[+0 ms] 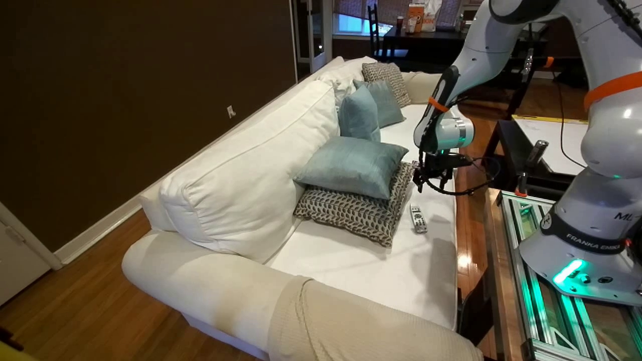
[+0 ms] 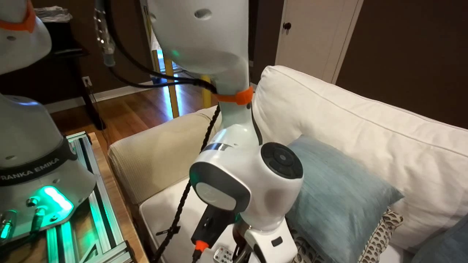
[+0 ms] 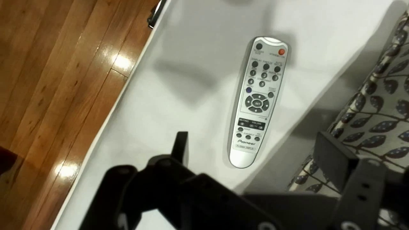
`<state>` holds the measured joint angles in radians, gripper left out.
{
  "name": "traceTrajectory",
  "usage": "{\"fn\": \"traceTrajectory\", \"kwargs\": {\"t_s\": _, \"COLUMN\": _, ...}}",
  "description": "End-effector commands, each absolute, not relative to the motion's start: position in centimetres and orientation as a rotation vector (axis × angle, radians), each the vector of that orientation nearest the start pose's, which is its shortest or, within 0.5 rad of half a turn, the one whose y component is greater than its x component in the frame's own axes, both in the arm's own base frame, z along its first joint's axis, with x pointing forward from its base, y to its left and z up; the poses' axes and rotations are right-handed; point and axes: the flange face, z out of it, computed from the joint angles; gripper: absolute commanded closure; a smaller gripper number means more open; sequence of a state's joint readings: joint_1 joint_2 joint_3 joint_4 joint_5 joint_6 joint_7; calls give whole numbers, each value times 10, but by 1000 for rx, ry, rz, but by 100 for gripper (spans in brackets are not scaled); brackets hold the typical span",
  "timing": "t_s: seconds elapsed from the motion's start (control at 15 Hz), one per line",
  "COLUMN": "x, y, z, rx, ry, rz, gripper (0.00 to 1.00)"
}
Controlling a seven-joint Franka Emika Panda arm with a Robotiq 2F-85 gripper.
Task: Remove the grey remote from in between the pillows and put it on the couch seat
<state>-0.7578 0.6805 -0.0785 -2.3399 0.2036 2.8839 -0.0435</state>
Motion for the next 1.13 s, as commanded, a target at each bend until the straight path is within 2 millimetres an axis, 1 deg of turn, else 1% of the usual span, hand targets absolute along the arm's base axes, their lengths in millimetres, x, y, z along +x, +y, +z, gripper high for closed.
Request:
{"fn": "traceTrajectory", "kwargs": {"t_s": 0.0, "x": 281, "y": -344, "z": 84, "rx": -2813, "ry": 1347, "rz": 214, "gripper": 0}}
{"fn": "traceTrajectory", "kwargs": {"t_s": 0.2, "x": 270, "y": -343, "z": 113, "rx": -2866, "ry": 1320, "rz": 175, "gripper": 0}}
{"fn": "traceTrajectory", "kwargs": {"t_s": 0.53, "x": 262, "y": -342, "z": 150, "rx": -2936, "ry": 1289, "rz": 111, "gripper": 0}}
{"fn": "traceTrajectory", "kwargs": {"t_s": 0.6, "x": 269, "y": -352, "z": 135, "rx": -2922, "ry": 1324, "rz": 112, "gripper": 0}}
{"fn": "traceTrajectory", "kwargs": {"t_s": 0.67, "x": 269, "y": -352, "z": 140, "rx": -2924, "ry": 1327, "rz": 98, "gripper": 0}}
{"fn": "traceTrajectory", "kwargs": {"t_s": 0.73, "x": 270, "y": -352, "z": 141, "rx": -2924, "ry": 1328, "rz": 94, "gripper": 0}}
{"fn": "traceTrajectory", "kwargs": {"t_s": 1.07, "x": 270, "y": -352, "z": 138, "rx": -2924, "ry": 1327, "rz": 104, "gripper": 0}}
